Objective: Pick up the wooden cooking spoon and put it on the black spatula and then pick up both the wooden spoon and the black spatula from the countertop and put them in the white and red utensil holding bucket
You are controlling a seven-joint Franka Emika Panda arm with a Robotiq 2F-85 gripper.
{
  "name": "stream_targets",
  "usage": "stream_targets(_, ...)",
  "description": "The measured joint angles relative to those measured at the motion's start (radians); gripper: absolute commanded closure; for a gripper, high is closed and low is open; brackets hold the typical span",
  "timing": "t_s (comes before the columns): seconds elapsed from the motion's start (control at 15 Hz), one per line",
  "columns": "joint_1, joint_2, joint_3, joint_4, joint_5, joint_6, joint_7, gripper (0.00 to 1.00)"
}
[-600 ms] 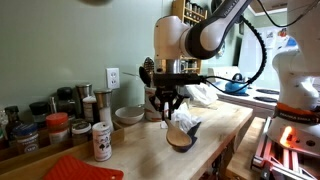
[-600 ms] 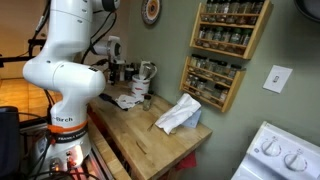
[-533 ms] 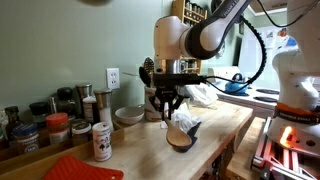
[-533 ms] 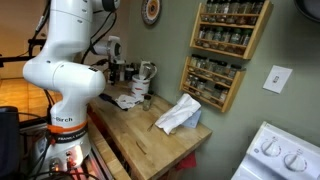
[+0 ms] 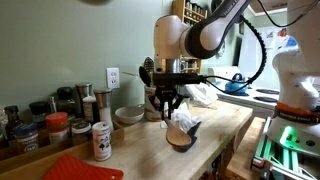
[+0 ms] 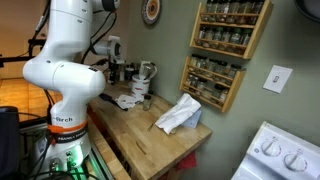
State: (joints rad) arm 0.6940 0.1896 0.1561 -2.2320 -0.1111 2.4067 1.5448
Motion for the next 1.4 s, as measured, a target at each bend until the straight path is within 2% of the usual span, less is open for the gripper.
stream_targets(0.47, 0.000, 0.000, 0.000, 0.000, 0.000, 0.000, 0.000, 0.94)
stream_targets(0.53, 0.000, 0.000, 0.000, 0.000, 0.000, 0.000, 0.000, 0.77)
stream_targets(0.87, 0.000, 0.000, 0.000, 0.000, 0.000, 0.000, 0.000, 0.77)
stream_targets(0.93, -0.006, 0.000, 0.005, 0.001, 0.000, -0.017, 0.012, 0.94)
stream_targets(1.13, -0.037, 0.000, 0.030, 0.001, -0.001, -0.036, 0.033, 0.94)
stream_targets(1.4, -0.071, 0.000, 0.036, 0.001, -0.005, -0.067, 0.171, 0.94)
